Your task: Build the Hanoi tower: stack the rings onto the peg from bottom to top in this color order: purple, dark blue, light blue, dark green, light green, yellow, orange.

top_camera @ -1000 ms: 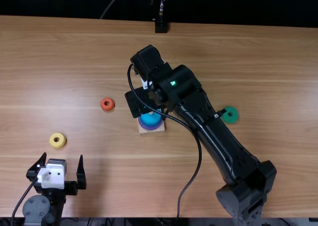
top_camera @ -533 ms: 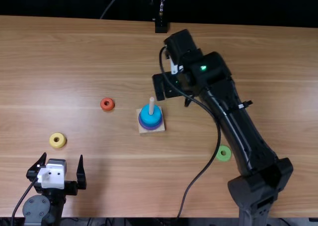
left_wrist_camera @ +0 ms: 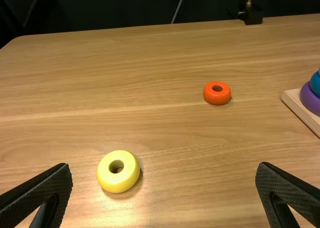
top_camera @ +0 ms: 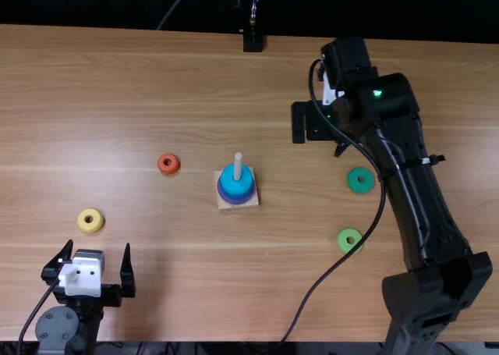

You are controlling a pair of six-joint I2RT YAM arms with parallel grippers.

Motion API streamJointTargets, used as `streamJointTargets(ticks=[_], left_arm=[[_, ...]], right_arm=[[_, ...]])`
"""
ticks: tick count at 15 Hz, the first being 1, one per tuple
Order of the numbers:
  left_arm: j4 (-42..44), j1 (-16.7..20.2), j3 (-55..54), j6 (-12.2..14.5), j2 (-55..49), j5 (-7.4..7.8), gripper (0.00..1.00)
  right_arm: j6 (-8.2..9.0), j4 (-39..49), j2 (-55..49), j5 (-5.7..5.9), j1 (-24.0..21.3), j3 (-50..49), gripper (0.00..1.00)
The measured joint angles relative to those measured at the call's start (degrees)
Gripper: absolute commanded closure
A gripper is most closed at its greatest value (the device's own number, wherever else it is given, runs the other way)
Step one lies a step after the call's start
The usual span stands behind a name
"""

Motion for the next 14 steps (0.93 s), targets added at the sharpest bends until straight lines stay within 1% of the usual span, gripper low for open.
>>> streamJointTargets(ticks=[2, 3, 5, 6, 9, 10, 12, 14], left_arm=[[-0.02, 0.0, 0.0, -0.02, 0.02, -0.02, 0.0], [-0.04, 0.0, 0.0, -0.02, 0.02, -0.04, 0.0], [0.0, 0.0, 0.02, 0.0, 0.02, -0.02, 0.0], [-0.02, 0.0, 0.0, -0.02, 0.02, -0.02, 0.0], [0.0, -0.02, 0.0, -0.04, 0.0, -0.02, 0.0], [-0.02, 0.0, 0.0, 0.0, 0.02, 0.0, 0.0], [-0.02, 0.0, 0.0, -0.02, 0.02, -0.02, 0.0], [0.0, 0.0, 0.0, -0.04, 0.02, -0.02, 0.0]], right_arm=[[-0.02, 3.72, -0.39, 0.13, -3.23, -6.01, 0.0], [-0.04, 8.0, -1.36, 0.37, -4.22, -10.32, 0.0], [-0.09, 15.32, -4.17, 0.42, -5.22, -17.07, 0.0], [-0.15, 17.25, -5.46, 0.39, -5.73, -19.69, 0.0], [-0.31, 18.88, -6.1, 0.39, -7.76, -25.53, 0.0], [-0.74, 18.8, -6.1, 0.39, -8.55, -26.8, 0.0], [-2.47, 18.56, -6.1, 0.42, -9.6, -27.78, 0.0], [-3.41, 18.56, -6.1, 0.28, -10.08, -28.04, 0.0]])
